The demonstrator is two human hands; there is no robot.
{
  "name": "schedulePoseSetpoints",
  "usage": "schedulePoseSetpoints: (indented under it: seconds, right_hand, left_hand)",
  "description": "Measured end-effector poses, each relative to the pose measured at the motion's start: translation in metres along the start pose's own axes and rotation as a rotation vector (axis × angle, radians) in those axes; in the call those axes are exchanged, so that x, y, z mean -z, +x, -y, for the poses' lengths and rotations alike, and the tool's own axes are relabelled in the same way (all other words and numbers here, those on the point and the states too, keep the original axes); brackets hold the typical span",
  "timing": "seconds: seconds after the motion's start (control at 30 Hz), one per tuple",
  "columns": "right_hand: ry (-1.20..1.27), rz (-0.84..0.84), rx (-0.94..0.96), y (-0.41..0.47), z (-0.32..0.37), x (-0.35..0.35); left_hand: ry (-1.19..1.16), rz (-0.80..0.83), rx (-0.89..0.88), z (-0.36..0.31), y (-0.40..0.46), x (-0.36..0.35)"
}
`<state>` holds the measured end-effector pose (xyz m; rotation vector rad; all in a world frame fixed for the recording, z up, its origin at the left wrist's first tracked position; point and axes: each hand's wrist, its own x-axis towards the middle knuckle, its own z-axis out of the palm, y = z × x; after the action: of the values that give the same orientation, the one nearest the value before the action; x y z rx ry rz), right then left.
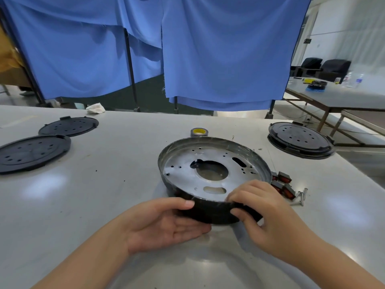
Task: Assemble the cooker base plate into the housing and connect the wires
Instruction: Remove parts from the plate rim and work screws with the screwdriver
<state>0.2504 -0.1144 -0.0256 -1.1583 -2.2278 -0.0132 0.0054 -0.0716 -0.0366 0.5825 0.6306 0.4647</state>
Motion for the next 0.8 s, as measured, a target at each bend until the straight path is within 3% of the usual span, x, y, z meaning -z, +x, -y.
schedulePoseSetpoints:
  seconds: [0.17,0.5,0.8]
  right_hand:
    - [0.034,0.055,0.056,0.012,-0.008,0.008]
    - [0.003,-0.235,0.173,0.022,-0.023,-0.011]
    - [-0.051,-0.255,0.193,0.016,-0.028,-0.011]
  left_hand:
    - [0.018,0.049,0.039,-0.004,0.002,0.004]
    - [-0.088,0.114,0.046,-0.004,0.005,0.01]
    - [-0.065,0.075,0.036,-0.004,0.004,0.004]
